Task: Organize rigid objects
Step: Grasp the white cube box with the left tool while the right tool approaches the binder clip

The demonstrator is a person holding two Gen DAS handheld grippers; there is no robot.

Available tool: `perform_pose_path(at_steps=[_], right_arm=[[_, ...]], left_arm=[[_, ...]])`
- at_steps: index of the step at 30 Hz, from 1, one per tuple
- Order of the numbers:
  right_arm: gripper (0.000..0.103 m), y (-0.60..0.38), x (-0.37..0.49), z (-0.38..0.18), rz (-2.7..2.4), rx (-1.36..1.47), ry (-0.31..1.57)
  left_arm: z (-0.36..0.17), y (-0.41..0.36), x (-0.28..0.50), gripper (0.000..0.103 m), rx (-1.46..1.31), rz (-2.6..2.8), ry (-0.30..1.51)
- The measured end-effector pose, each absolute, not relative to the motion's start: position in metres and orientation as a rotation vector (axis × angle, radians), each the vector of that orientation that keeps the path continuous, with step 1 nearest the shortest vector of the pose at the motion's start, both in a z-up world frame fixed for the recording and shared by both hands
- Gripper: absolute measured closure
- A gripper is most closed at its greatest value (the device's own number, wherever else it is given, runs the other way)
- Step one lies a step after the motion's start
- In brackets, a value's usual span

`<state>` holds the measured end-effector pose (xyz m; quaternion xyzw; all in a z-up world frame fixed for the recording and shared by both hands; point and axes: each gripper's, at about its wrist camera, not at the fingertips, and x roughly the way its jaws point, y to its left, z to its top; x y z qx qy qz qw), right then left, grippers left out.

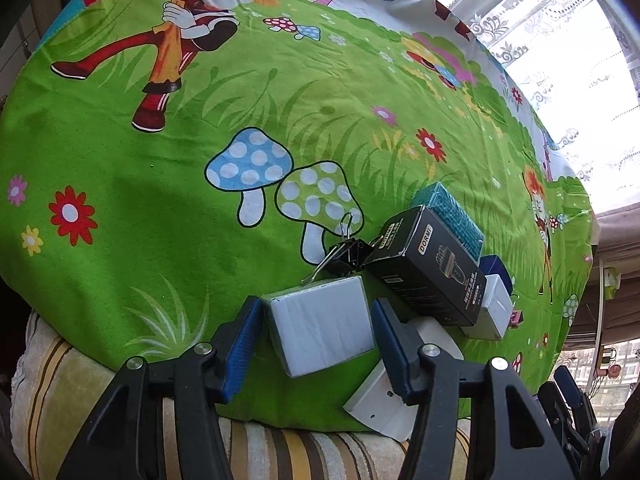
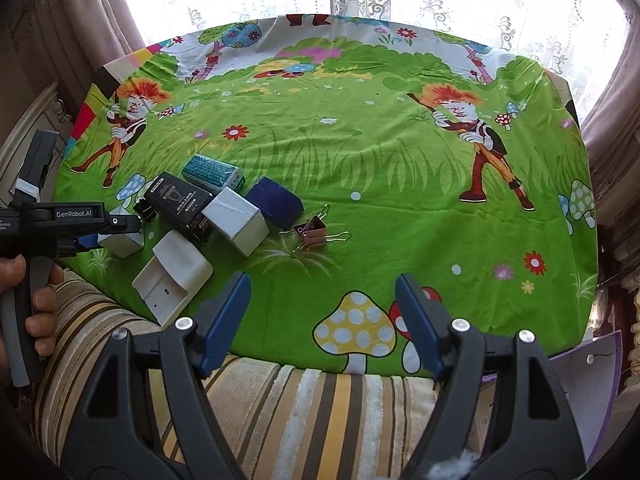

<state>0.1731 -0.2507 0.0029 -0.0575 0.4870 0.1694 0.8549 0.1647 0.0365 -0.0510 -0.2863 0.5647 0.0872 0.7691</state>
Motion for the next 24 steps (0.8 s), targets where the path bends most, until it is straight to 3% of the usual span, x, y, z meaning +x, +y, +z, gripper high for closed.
perform_pose_path(at_steps=[12, 20, 24], right_arm=[[0.026, -0.227, 0.203, -0.022, 0.403, -0.203, 1.050], [0.039, -0.216, 0.216, -0.031, 0.453, -0.287, 1.037], [0.051, -0.214, 0.218, -0.035, 0.458, -0.316, 1.037]], left_arm=[[-0.045, 0.038, 0.153, 0.056, -0.618, 0.166, 1.126], [-0.043, 0.039, 0.148, 0.057, -0.615, 0.158, 1.093], [-0.045, 0.039, 0.148, 0.057, -0.623, 0.153, 1.096]])
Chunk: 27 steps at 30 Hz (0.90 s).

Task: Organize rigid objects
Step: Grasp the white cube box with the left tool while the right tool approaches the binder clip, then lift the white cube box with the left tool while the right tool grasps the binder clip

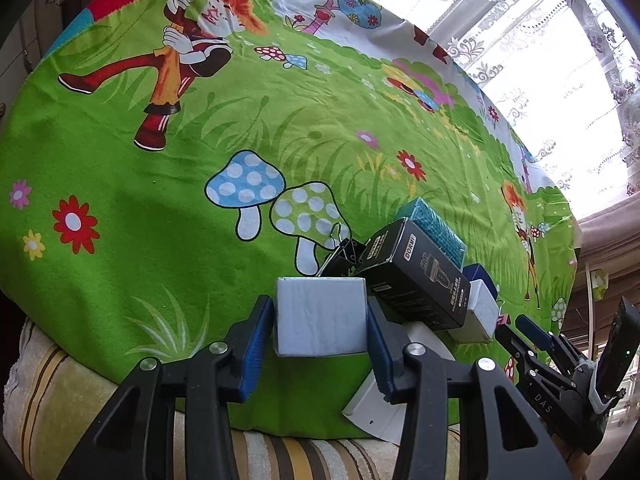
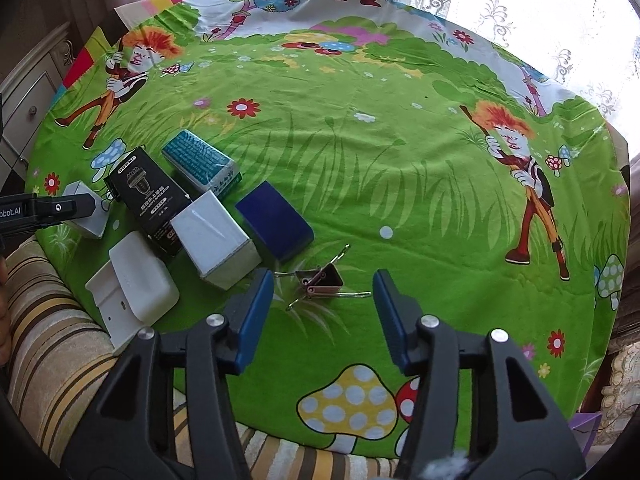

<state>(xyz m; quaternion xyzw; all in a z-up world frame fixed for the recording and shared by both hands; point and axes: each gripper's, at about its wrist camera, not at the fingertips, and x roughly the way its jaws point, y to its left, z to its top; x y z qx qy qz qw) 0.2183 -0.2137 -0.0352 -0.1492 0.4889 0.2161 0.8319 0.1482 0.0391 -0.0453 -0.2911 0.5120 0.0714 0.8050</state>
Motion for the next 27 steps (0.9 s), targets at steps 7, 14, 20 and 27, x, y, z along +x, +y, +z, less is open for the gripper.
perform_pose_path(at_steps=[7, 14, 20, 27], right_arm=[[0.058, -0.208, 0.220, -0.042, 0.482, -0.341, 1.049], [0.070, -0.207, 0.221, -0.045, 0.484, -0.352, 1.051], [0.074, -0.208, 0.219, -0.043, 0.481, -0.349, 1.039], [0.074, -0.215, 0.210, -0.031, 0.473, -0.313, 1.020]], left_arm=[[-0.048, 0.039, 0.150, 0.057, -0.631, 0.147, 1.092], [-0.048, 0.039, 0.150, 0.057, -0.632, 0.147, 1.090], [-0.048, 0.039, 0.151, 0.057, -0.631, 0.150, 1.085], [-0.040, 0.038, 0.146, 0.058, -0.621, 0.150, 1.056]])
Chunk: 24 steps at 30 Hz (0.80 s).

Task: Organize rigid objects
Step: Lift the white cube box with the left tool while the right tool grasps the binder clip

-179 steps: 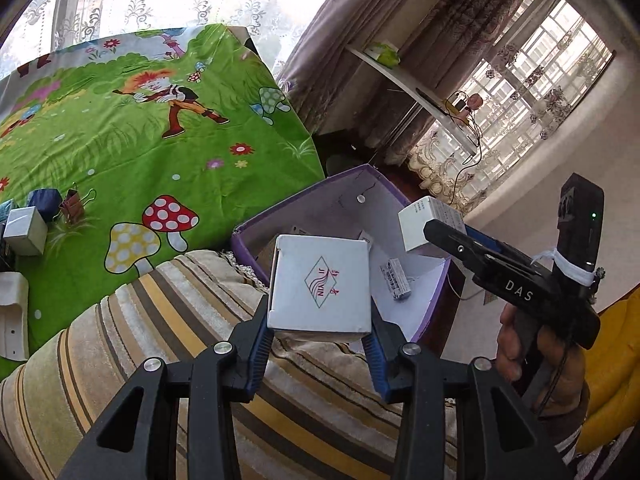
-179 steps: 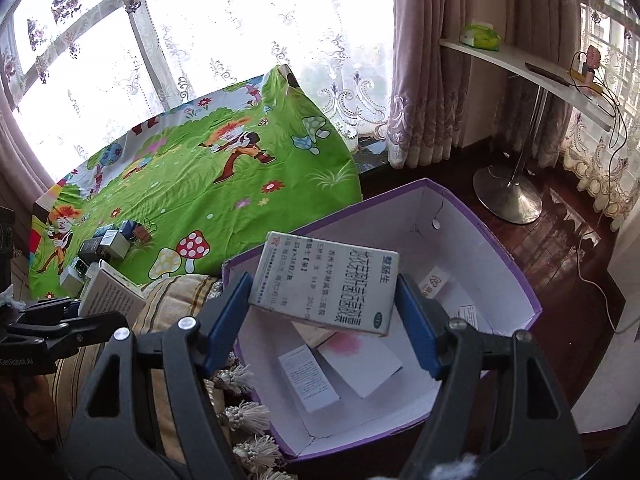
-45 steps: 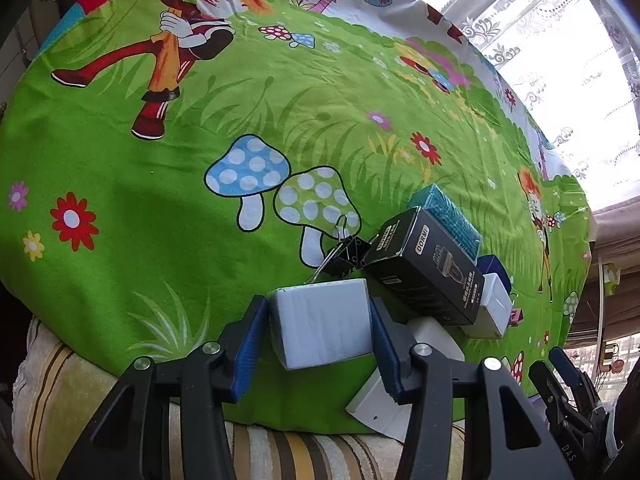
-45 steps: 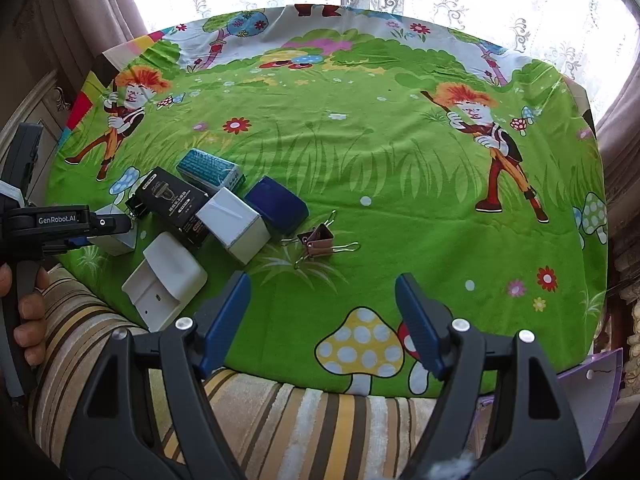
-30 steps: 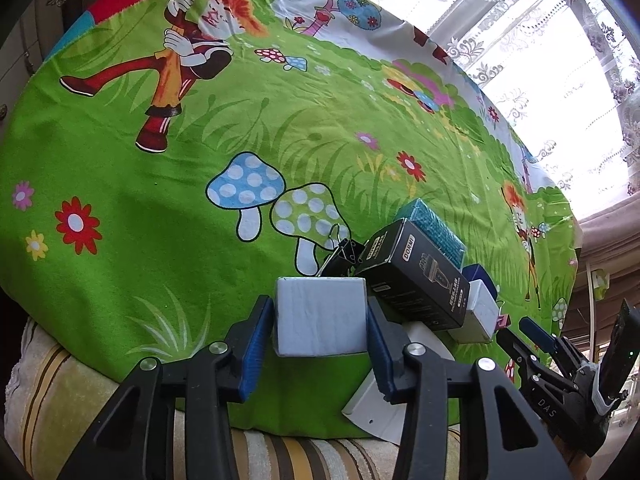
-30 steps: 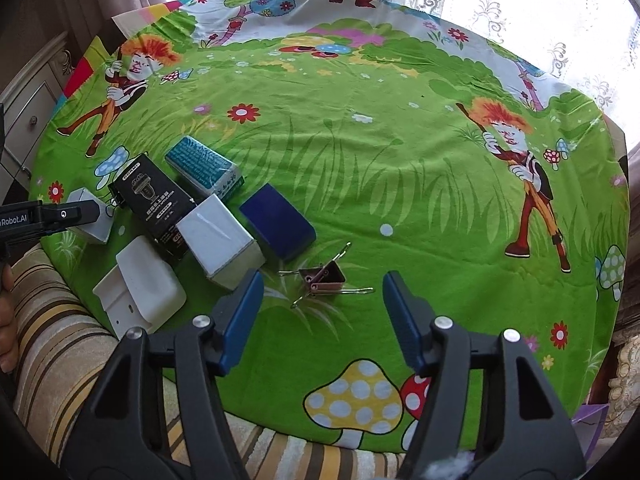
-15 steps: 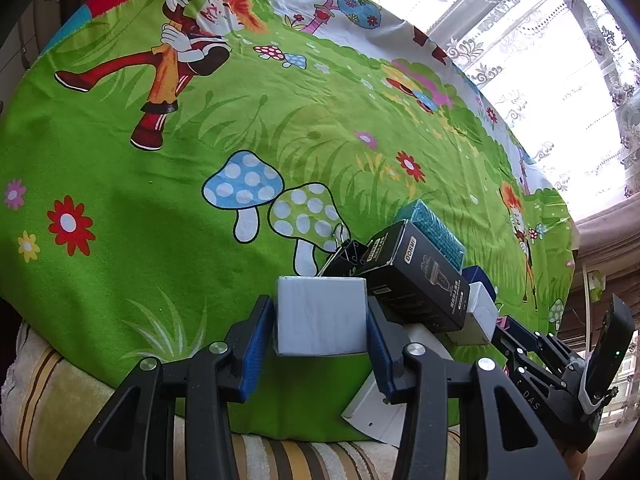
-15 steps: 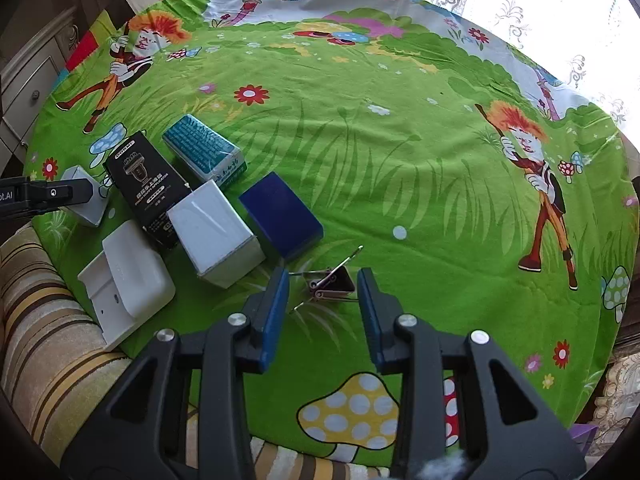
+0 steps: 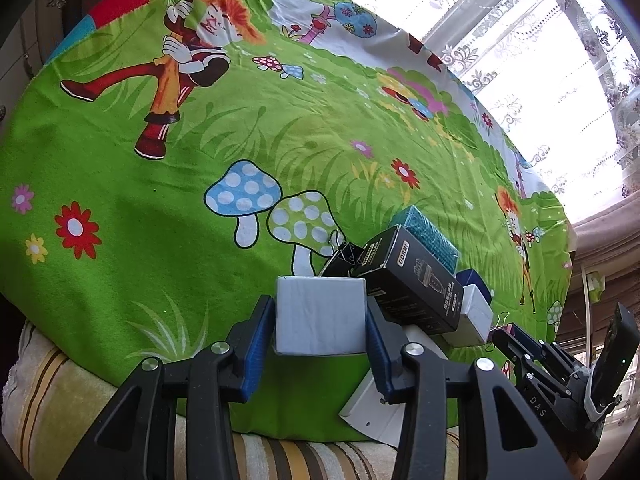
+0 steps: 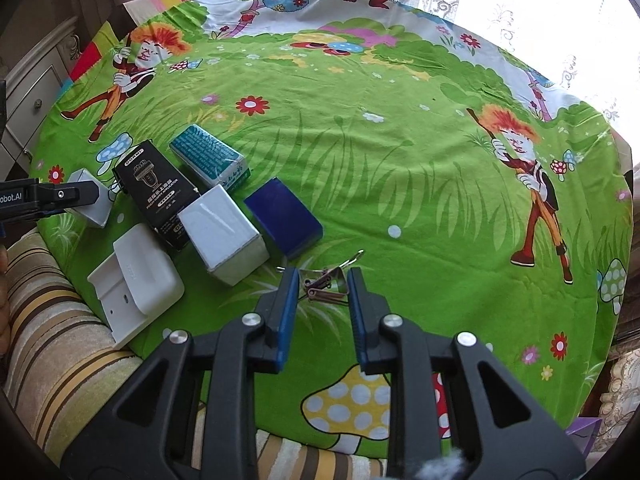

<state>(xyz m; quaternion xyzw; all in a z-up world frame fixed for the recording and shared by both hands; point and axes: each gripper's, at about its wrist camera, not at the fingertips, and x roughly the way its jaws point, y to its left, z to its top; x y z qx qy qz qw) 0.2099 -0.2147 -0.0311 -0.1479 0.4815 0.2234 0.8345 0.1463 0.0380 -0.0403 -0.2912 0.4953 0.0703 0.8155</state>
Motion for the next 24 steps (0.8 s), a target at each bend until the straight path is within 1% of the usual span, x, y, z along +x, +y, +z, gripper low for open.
perform_pose_path(at_steps=[16, 24], right_arm=[[0.074, -0.236, 0.176, -0.007, 0.447, -0.244, 0.983], [0.074, -0.257, 0.154, 0.008, 0.411, -0.205, 0.950]], left_arm=[[-0.013, 0.017, 0.126, 0.059, -0.583, 0.118, 1.000], [0.002, -0.013, 0.119, 0.059, -0.540, 0.047, 0.991]])
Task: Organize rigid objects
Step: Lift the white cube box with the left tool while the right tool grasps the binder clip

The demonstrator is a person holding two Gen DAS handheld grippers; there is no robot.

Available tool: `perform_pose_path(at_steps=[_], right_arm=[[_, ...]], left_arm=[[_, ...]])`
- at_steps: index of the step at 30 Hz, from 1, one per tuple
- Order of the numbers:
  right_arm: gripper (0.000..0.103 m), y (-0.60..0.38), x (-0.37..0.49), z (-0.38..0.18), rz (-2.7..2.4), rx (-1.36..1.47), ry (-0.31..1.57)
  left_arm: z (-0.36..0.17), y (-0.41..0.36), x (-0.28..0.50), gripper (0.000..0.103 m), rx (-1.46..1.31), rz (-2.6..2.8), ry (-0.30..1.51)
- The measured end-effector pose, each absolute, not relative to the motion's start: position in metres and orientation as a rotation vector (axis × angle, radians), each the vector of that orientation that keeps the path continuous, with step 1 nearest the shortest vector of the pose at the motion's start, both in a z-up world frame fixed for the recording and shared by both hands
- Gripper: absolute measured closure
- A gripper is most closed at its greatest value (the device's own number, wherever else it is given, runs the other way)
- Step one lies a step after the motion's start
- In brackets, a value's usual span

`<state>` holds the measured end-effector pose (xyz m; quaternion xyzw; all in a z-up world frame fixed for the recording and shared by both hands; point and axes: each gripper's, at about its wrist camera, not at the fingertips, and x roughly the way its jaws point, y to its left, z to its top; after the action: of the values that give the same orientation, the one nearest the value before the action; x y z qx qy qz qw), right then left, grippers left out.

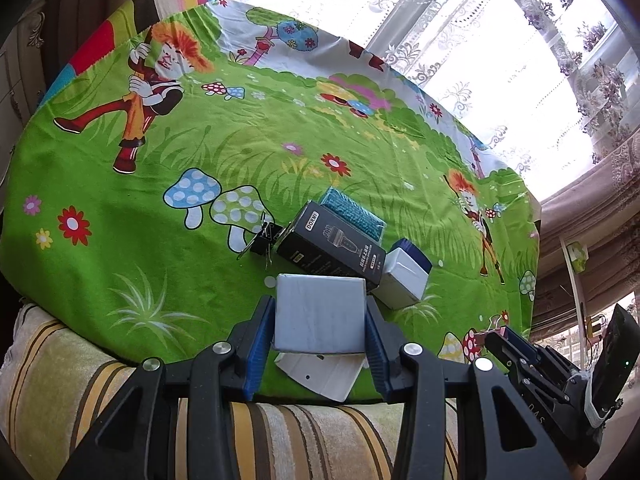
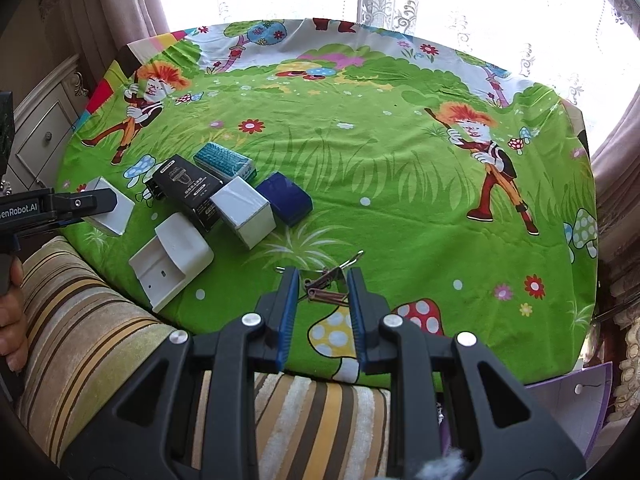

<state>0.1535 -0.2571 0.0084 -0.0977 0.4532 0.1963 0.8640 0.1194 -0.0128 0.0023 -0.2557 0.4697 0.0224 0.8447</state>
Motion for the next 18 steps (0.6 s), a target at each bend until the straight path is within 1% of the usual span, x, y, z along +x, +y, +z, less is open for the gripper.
perform_pose_path(at_steps=[10, 18], right_arm=[[0.075, -0.294, 0.121, 0.023, 0.344, -0.152, 0.914], [0.075, -0.348, 0.096, 0.032, 0.254, -0.076, 0.897]], left_arm=[[0.018, -0.063, 0.113, 0.059, -0.458, -0.070, 1.002], [0.022, -0.120, 0.112, 0.059, -0.380, -0.189, 1.041]])
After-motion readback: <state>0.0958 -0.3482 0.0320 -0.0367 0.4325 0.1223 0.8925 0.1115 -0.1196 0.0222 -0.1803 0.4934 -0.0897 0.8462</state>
